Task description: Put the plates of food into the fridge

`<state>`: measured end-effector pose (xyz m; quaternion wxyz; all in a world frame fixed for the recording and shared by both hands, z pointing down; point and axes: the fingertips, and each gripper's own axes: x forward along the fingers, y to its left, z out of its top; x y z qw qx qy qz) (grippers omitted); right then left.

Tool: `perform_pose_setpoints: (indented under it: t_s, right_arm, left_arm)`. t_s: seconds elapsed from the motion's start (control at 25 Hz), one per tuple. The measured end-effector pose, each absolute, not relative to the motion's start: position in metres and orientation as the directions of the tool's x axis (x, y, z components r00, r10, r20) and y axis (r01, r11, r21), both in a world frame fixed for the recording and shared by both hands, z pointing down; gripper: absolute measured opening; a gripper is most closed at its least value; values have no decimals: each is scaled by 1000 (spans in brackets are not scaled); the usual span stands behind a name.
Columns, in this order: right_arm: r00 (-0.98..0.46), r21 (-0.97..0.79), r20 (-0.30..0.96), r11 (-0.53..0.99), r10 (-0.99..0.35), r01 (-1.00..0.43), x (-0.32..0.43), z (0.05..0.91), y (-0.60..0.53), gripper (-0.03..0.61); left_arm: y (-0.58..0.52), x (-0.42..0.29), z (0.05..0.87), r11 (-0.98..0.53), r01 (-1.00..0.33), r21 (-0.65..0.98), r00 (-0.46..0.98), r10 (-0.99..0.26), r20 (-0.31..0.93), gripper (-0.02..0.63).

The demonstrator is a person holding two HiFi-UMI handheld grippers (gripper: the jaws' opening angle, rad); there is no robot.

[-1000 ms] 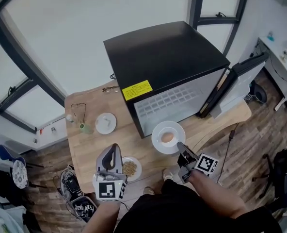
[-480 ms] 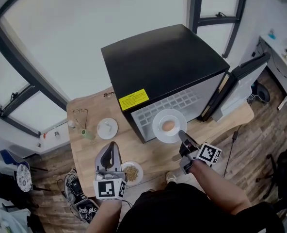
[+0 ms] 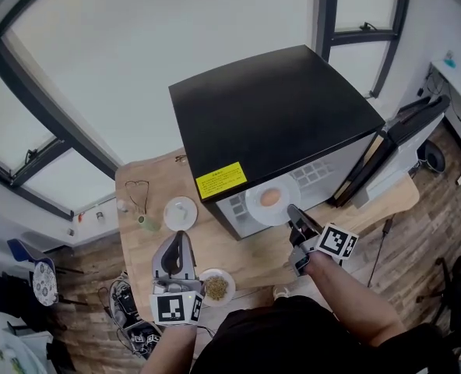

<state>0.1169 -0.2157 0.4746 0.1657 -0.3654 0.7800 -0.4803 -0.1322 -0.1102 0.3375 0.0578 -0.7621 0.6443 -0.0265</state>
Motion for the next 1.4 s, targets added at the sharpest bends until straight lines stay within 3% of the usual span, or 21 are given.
perform_pose_setpoints:
  t_s: [0.4, 0.84, 1.04, 1.4]
  right_arm:
    - [-698, -801, 180, 308, -693, -513, 88, 471, -257, 32]
    - [-665, -507, 352, 462, -659, -727, 66, 474, -289, 76]
    - [-567, -331, 457, 460, -685, -824, 69, 488, -301, 115]
    - [-495, -149, 515, 496, -700, -855, 72, 492, -311, 140]
  left_arm:
    - [-124, -154, 343, -105, -987, -118, 106, -994, -6, 5]
    - [-124, -169, 343, -55, -991, -118, 57, -998, -10, 5]
    - [-120, -172, 349, -30, -993, -117, 30, -1000, 3, 5]
    - [-111, -164, 351, 10, -994, -112, -12, -1000, 13, 5]
